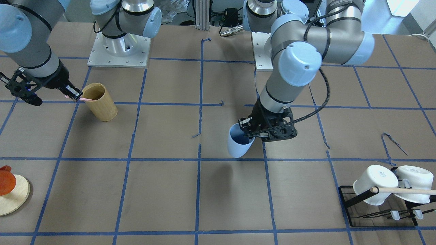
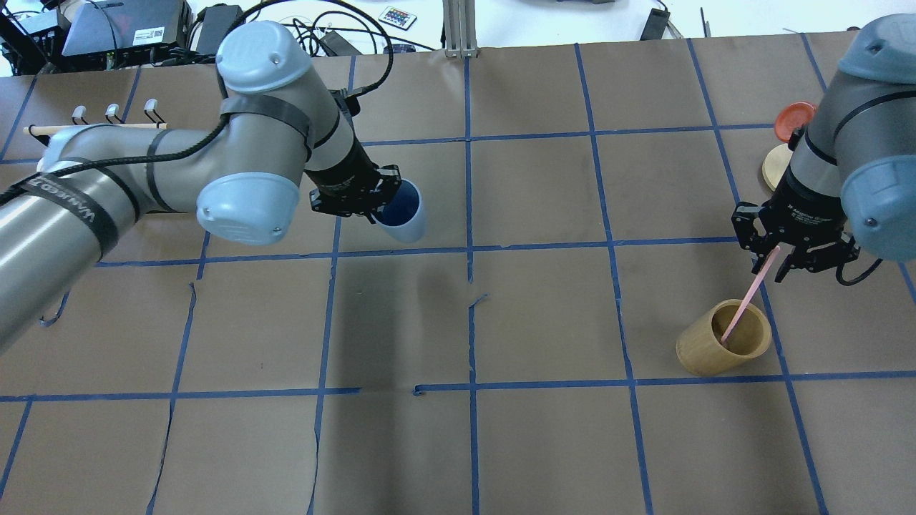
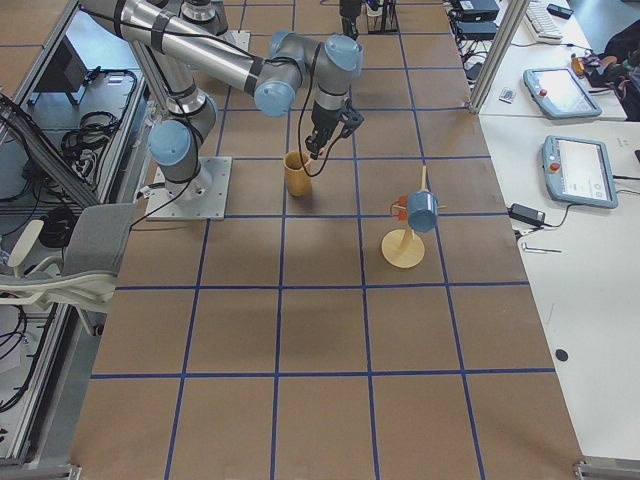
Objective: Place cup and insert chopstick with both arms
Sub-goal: 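Carry the blue cup to center with the left while the right grasps the chopstick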
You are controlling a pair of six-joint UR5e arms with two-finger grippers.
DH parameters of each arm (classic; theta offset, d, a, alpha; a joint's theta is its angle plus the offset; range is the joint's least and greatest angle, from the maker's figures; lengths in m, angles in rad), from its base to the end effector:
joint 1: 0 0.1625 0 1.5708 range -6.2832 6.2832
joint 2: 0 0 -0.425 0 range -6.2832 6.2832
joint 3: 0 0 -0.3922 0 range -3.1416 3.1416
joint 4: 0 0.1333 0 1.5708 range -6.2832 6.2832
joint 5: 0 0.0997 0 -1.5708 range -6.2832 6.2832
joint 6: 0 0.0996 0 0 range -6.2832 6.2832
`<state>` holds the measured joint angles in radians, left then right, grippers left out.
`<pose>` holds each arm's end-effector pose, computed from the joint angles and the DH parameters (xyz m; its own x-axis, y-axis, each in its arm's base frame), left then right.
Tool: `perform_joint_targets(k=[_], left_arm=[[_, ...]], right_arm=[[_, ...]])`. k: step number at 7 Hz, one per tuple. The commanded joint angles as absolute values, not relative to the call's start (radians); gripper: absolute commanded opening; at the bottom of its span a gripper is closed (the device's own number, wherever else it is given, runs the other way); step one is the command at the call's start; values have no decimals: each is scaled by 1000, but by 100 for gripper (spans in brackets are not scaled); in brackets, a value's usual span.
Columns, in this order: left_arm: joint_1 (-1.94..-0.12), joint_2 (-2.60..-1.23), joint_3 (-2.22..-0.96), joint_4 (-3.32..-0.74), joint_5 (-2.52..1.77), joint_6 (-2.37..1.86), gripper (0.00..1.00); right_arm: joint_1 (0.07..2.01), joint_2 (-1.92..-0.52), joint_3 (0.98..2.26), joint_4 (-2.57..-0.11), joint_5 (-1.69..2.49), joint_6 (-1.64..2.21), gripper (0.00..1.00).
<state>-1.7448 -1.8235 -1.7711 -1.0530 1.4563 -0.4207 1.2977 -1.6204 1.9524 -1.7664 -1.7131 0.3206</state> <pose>-0.2403 -0.5312 0.3101 -0.9625 -0.2377 0.1305 -0.2414 0.9703 -0.0125 -0.0026 -0.4511 0.3479 -0.8254 0.5364 0.1762 0.5556 0.8271 0.0848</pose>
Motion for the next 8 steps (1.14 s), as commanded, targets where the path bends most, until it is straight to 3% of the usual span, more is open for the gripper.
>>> perform_joint_targets(k=[1,2,4,5,6,8], left_arm=[[-1853,-1903,-1770,-942,1463,-527,0],[-1859,-1925,-1769,-936,1457,-519,0],[-1873,-1930,-1767,-940,1460,-520,0],[-1876,-1939,-1769,-939,1460,-529,83],[-1879,-1931,-1757,-939,1462,-538,100],[-1867,-1905,-1669,-983,1462,-525,100]], right_arm=[[1298,-1620,1948,-1782,-1706,318,10],[1295,-1626,1945,-1789,-1706,311,0],[1295,-1626,1886,-1735,-1688,311,0],[1296,-1626,1846,-1683,-1683,317,0],[1295,-1628,1798,-1589,-1680,319,0],[1296,-1628,1685,-1459,-1675,321,0]])
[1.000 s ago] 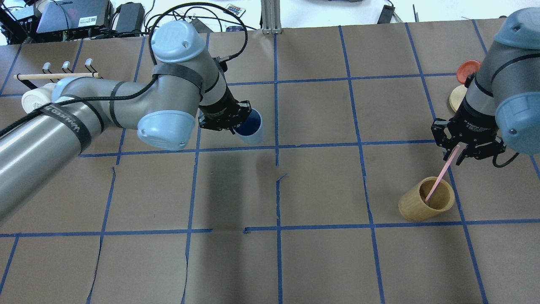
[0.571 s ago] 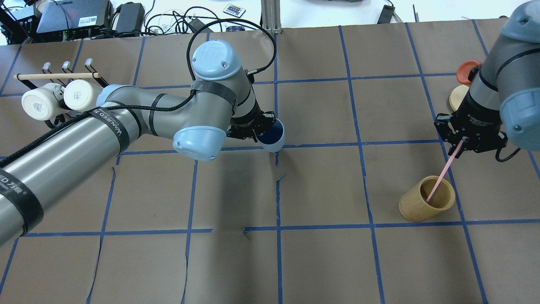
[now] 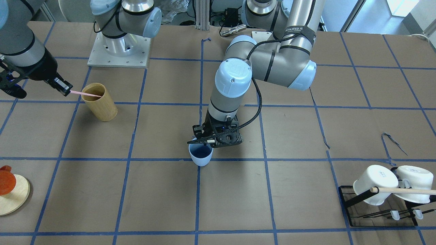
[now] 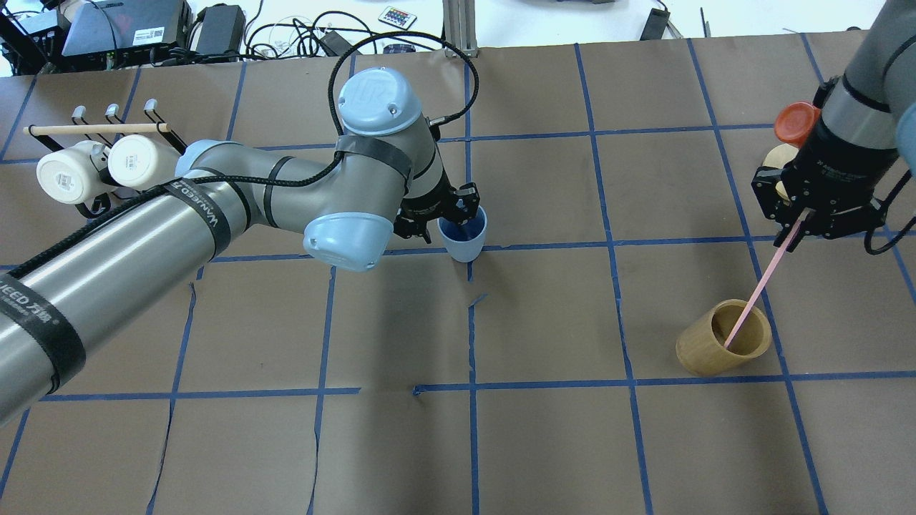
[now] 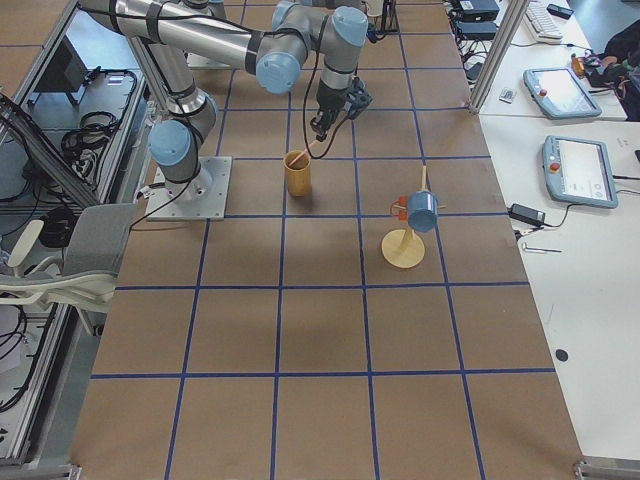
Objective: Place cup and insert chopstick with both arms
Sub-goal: 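Release the blue cup with the left while the right lifts the chopstick out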
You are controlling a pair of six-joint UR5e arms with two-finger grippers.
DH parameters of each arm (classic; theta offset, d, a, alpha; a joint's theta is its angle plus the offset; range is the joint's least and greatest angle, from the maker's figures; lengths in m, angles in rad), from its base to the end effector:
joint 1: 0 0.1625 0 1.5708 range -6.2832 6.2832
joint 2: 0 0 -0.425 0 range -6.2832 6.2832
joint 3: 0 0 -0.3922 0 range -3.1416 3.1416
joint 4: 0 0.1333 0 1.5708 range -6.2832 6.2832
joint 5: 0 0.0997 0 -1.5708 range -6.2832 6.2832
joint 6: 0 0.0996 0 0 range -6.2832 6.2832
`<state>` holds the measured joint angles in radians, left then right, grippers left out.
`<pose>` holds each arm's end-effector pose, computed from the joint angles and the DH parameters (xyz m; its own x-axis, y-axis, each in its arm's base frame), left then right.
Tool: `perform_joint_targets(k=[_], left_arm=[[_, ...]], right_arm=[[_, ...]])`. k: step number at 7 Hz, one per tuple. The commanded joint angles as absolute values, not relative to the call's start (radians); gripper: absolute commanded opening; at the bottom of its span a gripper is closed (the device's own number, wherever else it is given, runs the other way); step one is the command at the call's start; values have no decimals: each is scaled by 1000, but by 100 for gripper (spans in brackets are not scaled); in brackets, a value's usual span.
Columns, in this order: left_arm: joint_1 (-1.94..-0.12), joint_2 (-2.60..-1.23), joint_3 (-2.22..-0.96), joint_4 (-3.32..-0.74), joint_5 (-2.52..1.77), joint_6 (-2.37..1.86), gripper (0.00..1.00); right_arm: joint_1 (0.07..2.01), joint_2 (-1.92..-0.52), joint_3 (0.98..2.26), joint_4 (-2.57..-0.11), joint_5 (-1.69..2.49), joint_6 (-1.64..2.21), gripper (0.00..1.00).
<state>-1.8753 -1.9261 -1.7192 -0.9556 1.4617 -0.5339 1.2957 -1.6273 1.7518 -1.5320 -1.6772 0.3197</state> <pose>-0.3178 -0.5305 0.2843 -0.9648 -0.2160 0.1498 -0.2243 0.9737 -0.0407 -0.0034 -0.4639 0.4242 -0.8287 0.5391 0.1506 0.5567 0.8218 0.1214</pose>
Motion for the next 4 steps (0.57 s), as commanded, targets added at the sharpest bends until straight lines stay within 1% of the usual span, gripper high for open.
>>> perform_joint_targets(k=[1,2,3,4], left_arm=[[-1818,-1861,-1623,-1152,1497,-411,100],[-1708,-1800,-1567,-1293,1605,-144,100],[-1621,-1760,-1536,-1308,1609,2,100],[-1596,-1725,-1534,-1310,1612,18,100]], right_arm=[[1301,-1626,1633,-1445,-1674,319,0],[1302,-1620,1596,-1445,-1658,319,0],[1310,-1615,1582,-1459,-1637,318,0],[1331,-1615,1583,-1526,-1582,333,0]])
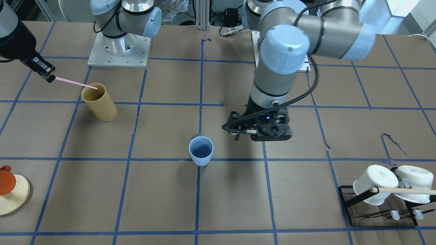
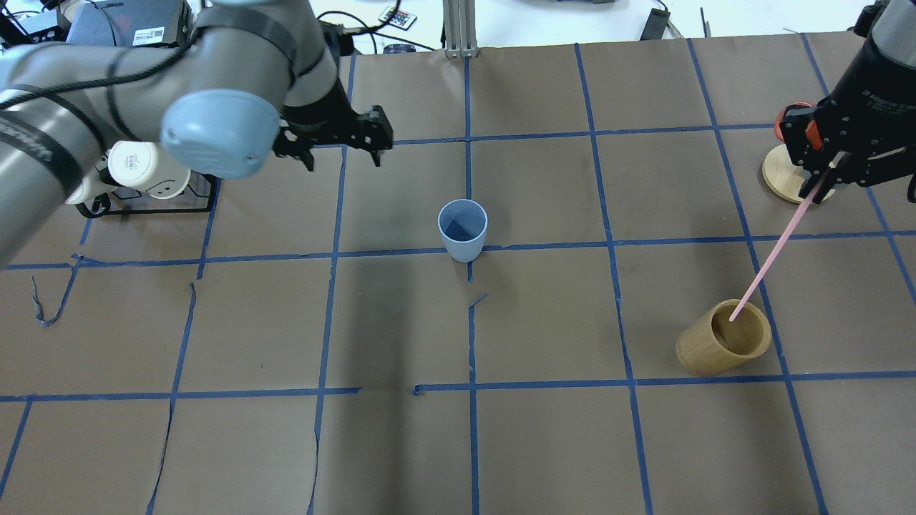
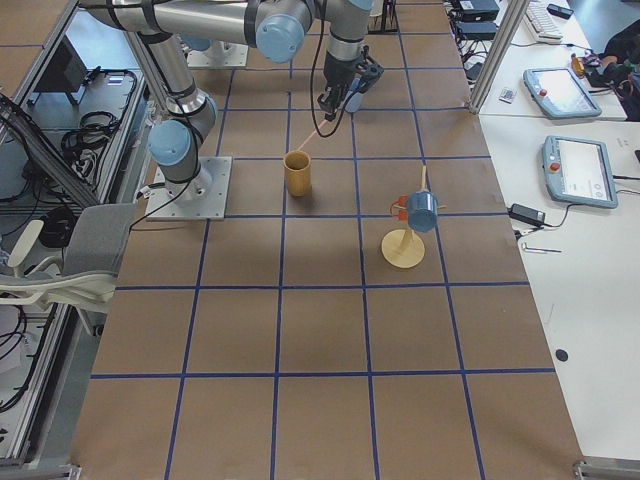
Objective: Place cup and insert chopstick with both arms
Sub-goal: 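Release the blue cup with the left while the right lifts the chopstick out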
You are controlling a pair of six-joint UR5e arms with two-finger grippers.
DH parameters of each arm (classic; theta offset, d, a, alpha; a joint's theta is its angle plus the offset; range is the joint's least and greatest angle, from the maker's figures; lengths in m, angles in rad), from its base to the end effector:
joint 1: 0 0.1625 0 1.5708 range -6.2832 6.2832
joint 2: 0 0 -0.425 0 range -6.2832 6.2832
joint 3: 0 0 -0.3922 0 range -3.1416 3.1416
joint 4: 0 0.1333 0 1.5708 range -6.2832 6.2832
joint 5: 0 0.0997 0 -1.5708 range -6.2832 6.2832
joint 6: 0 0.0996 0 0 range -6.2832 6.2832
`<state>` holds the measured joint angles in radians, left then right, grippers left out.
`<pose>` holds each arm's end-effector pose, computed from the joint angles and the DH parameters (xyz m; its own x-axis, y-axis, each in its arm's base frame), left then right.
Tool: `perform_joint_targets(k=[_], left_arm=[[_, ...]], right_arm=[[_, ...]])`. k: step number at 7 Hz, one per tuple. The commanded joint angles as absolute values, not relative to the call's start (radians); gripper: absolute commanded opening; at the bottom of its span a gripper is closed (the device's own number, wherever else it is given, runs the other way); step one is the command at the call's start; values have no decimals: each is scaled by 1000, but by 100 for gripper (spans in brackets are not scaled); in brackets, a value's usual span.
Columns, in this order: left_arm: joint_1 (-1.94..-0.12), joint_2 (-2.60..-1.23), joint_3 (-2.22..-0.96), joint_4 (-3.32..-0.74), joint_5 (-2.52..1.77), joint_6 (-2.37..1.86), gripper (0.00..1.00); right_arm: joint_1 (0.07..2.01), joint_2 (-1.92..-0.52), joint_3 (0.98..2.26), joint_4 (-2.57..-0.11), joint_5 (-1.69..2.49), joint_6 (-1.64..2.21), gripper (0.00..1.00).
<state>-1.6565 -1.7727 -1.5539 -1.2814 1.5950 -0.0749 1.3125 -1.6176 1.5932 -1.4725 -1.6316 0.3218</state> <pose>-0.1801 -0.5669 0.4181 -0.9998 0.0087 -0.0162 0.0103 0.9943 -0.1057 0.0044 -0.4814 0.4901 -0.8360 0.5427 0.0808 0.5472 0.8354 0.0509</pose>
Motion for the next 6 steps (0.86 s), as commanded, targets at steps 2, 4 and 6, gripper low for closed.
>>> perform_joint_targets(k=[2,4,6], left_arm=[[-1585,-1626,-1554,-1391,1608,38,100],[-1545,-1612,-1562,-1358,1600,37,100],[-1551,-1605,-1560,-1421,1608,25,100]], right_arm=[[1469,-1588,1583,-1622,-1594,453,0],[1674,-1514,1582,-1782,-1659,669,0],[1848,-1490,1580,-1911,-1704,790,0]])
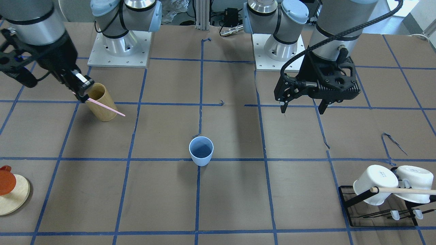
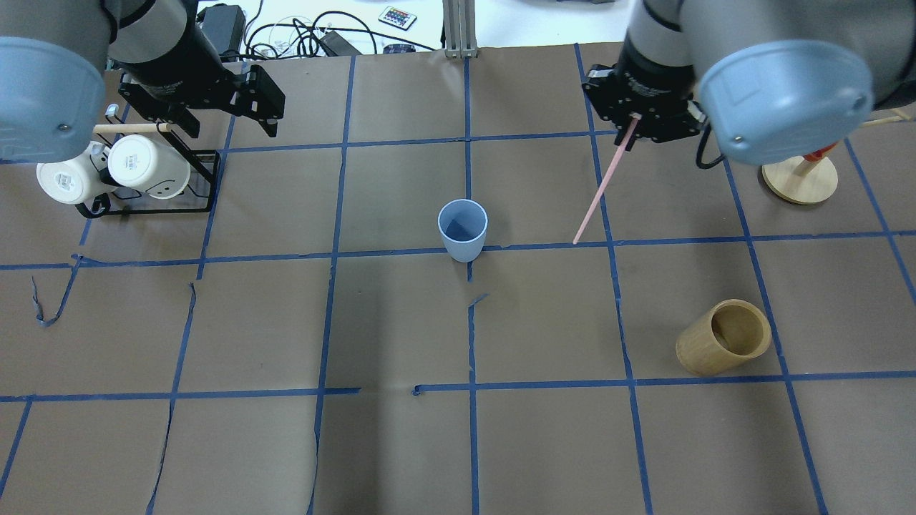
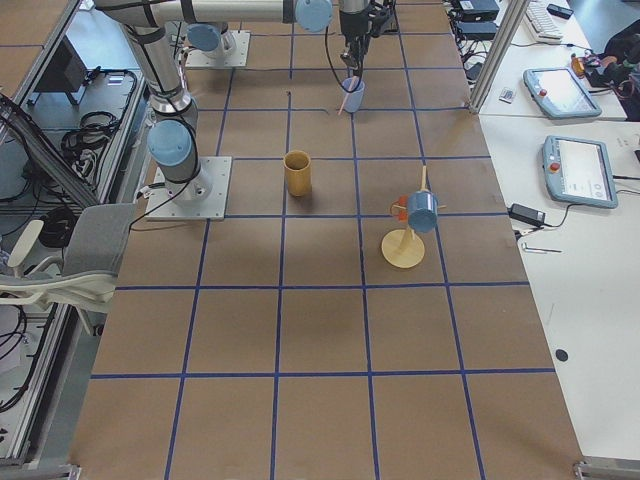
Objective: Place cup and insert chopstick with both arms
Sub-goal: 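Move the pink chopstick over the blue cup with the right gripper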
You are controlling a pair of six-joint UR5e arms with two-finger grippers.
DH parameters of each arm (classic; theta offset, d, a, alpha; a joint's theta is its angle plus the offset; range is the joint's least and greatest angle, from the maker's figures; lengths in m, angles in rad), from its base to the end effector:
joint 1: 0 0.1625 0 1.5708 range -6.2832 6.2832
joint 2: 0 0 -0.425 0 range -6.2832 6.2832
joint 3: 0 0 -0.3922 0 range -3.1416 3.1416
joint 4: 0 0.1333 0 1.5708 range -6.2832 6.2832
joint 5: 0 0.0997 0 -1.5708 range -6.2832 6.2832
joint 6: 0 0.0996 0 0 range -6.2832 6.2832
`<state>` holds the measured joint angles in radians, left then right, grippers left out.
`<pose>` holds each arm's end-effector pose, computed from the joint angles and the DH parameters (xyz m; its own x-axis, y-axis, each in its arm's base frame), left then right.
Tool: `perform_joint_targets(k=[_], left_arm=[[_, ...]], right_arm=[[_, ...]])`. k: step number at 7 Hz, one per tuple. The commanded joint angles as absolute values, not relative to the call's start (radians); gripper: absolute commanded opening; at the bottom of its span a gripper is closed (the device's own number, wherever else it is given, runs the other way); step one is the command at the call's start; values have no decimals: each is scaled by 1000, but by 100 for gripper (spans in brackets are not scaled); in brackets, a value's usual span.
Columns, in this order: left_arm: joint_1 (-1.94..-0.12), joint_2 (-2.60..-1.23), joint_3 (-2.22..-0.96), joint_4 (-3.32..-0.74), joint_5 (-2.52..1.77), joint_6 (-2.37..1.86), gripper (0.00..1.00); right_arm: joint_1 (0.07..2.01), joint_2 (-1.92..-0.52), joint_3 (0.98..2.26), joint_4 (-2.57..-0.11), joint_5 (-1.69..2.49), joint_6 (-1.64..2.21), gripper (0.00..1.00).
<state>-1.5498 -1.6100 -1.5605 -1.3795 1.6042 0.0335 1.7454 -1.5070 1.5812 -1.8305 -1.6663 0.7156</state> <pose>-0.1190 -0.5258 0.4937 -0.9992 0.0067 -0.0384 0.0128 0.9870 -0.1605 0.2148 -0.5049 0.4785 -0.8542 0.5176 -0.0503 0.5163 0.8326 -0.2007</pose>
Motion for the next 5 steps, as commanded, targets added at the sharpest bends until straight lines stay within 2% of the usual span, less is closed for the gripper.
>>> perform_joint_targets(k=[1,3,5], left_arm=[[-1546,-1600,-1559,-1439,1606,25,100],[-1540,-1597,-1554,-1440,1605,34,100],[-1552,-1591,-1563,-1442,1604,35,100]], right_arm=[[1917,-1489,1577,-1949,-1719,805,0],[1977,-1458,1533,-2005,-1723,864,0],[2034,-1363,1529,-2124,-1777,862,0]])
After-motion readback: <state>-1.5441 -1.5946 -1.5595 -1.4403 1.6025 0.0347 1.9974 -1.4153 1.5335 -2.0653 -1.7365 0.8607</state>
